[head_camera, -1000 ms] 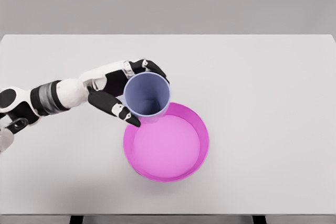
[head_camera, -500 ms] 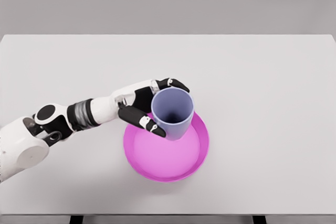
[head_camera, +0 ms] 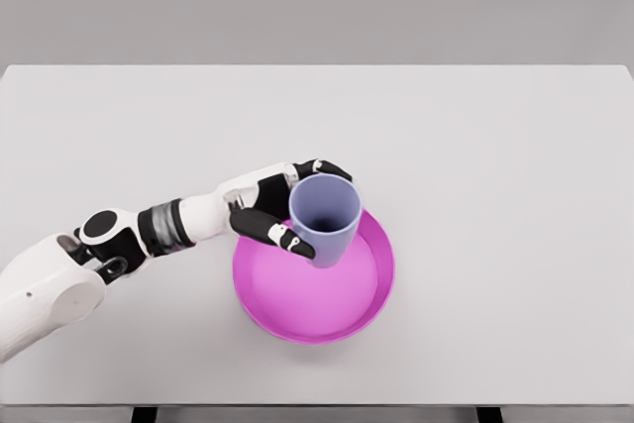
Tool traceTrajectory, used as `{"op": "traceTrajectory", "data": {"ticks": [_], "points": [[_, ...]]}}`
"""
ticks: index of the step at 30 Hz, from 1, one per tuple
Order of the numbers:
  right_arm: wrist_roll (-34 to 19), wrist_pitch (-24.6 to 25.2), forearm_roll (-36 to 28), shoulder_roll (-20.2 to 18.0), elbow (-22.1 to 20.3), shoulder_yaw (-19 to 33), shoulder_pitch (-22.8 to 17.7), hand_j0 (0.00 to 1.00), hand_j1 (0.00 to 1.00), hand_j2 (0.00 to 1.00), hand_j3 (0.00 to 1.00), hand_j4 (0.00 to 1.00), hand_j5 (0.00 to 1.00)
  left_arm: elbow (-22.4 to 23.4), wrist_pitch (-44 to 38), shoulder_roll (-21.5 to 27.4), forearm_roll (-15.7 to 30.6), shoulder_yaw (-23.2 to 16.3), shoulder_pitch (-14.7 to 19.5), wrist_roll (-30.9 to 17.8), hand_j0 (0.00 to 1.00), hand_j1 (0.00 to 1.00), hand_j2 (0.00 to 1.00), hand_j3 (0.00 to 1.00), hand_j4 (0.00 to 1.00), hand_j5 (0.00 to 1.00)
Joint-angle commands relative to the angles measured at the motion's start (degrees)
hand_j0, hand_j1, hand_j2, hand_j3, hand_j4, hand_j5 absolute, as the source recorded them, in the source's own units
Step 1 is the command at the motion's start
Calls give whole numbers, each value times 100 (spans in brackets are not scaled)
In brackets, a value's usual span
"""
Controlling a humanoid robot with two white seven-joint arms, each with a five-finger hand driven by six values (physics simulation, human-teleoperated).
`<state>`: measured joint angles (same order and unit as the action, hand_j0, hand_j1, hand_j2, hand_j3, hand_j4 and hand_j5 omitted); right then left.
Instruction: Flip the cup with left arm and place it on the plate
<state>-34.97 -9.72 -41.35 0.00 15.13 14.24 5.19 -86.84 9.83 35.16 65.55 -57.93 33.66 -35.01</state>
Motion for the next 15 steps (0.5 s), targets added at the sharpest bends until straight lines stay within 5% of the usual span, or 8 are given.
{"op": "traceTrajectory", "data": {"ticks": [1, 13, 15], "points": [[-3, -4, 4, 0, -1, 0, 0, 100, 100, 100, 100, 100, 100, 185, 1, 8, 2, 18, 0, 1, 58, 58, 58, 58, 58, 58], [-3, -4, 4, 0, -1, 0, 0, 100, 100, 100, 100, 100, 100, 176, 1, -27, 10, 71, -246, 1, 59, 59, 59, 59, 59, 59], [-3, -4, 4, 0, -1, 0, 0, 100, 100, 100, 100, 100, 100, 159, 1, -18, 2, 71, -255, 1, 71, 71, 71, 71, 71, 71]]}}
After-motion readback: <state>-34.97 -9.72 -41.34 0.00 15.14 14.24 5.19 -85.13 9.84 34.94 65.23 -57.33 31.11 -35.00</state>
